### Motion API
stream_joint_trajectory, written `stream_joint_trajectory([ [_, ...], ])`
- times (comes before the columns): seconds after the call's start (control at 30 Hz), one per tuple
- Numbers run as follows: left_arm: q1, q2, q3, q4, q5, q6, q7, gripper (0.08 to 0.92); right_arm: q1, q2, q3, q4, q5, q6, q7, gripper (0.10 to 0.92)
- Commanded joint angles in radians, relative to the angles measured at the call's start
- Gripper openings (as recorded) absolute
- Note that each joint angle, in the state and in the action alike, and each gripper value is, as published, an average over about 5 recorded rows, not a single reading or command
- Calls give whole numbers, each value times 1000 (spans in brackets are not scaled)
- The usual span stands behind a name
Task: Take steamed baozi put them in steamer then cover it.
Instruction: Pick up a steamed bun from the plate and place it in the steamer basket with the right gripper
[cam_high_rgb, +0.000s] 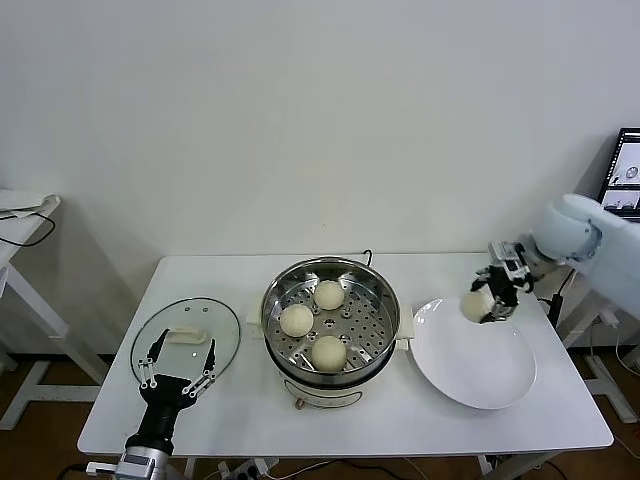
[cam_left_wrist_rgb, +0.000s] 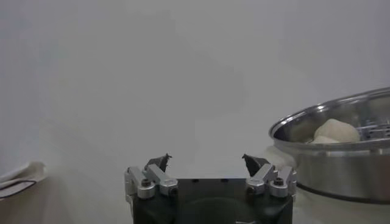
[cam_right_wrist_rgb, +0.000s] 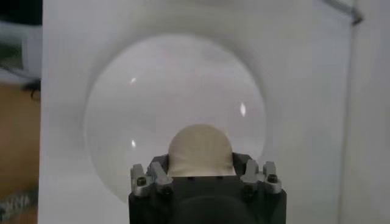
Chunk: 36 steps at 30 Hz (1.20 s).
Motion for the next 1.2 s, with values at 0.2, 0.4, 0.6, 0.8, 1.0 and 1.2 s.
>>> stream_joint_trajectory([
  [0.2, -6, 10, -4, -12, -14, -2, 3, 823, 480, 155, -387, 286, 466, -294, 146, 679],
  [0.4, -9, 9, -10, -5, -18, -1, 3, 823, 453, 311, -369, 213, 493, -312, 171, 681],
  [0.6, -10, 7, -14, -4, -18, 0, 3, 823, 371, 436, -344, 107, 445, -308, 167, 681],
  [0.8, -8, 7, -21, 2, -18, -1, 3, 823, 275, 503, -313, 38, 385, -304, 154, 682],
  [1.0, -11, 7, -31, 10, -22, 0, 4, 823, 187, 520, -292, -4, 315, -294, 133, 682],
  [1.2, -19, 10, -35, 19, -28, 3, 4, 823, 135, 516, -276, -29, 278, -289, 124, 684],
])
